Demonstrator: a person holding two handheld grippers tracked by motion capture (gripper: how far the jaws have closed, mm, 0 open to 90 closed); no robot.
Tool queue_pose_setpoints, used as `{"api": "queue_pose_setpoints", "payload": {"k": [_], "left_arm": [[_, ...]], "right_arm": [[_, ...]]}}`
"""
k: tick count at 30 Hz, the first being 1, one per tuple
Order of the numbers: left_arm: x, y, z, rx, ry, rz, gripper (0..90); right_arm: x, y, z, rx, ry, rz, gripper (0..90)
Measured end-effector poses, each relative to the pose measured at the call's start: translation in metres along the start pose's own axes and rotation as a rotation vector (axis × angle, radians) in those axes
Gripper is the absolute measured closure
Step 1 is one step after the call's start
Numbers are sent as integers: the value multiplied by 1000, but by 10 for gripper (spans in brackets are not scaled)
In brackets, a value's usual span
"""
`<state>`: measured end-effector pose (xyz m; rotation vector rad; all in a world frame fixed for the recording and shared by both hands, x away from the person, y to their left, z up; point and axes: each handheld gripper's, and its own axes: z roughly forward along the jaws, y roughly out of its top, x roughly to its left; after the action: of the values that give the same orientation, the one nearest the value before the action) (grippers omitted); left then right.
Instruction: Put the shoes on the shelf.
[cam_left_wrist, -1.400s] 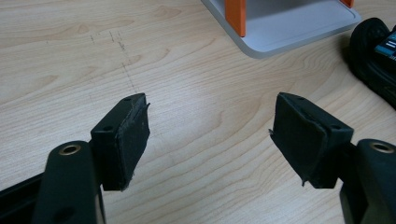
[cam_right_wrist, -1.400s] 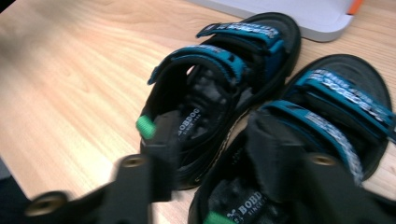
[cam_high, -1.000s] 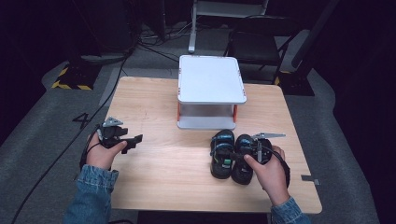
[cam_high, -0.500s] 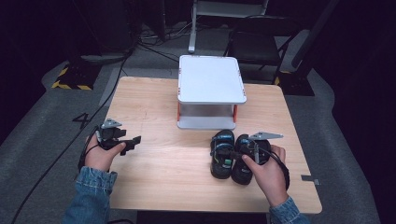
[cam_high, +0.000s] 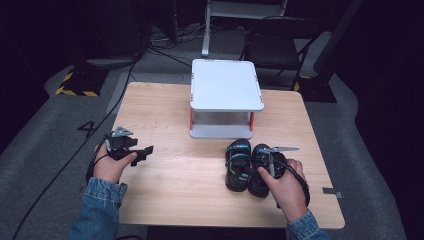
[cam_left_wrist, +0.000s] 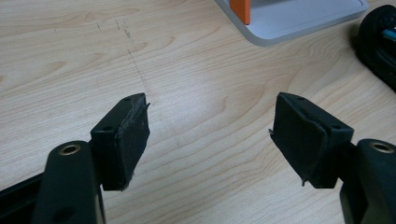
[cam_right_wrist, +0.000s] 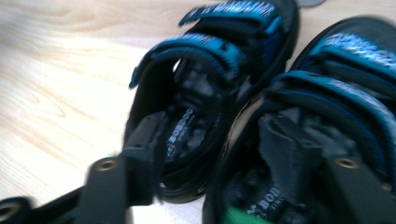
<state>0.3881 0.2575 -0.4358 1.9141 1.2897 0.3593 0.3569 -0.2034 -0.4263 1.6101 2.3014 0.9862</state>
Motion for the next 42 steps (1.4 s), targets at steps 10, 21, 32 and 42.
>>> {"api": "queue_pose_setpoints", "payload": {"k": [10,21,32,42], "left_arm": [[-2,-1,2,9,-3,-1,278],[0,-3,-1,4,3,-8,278],[5,-10,-10,1,16,-27,279],[12,-24,-25,1,46,-51,279]], "right_arm": [[7,-7,30,59,-79,-33,315],[8,-4,23,72,-140,-144,779],[17,18,13,-22,-70,-167,814],[28,77,48,-87,-81,-204,811]]}}
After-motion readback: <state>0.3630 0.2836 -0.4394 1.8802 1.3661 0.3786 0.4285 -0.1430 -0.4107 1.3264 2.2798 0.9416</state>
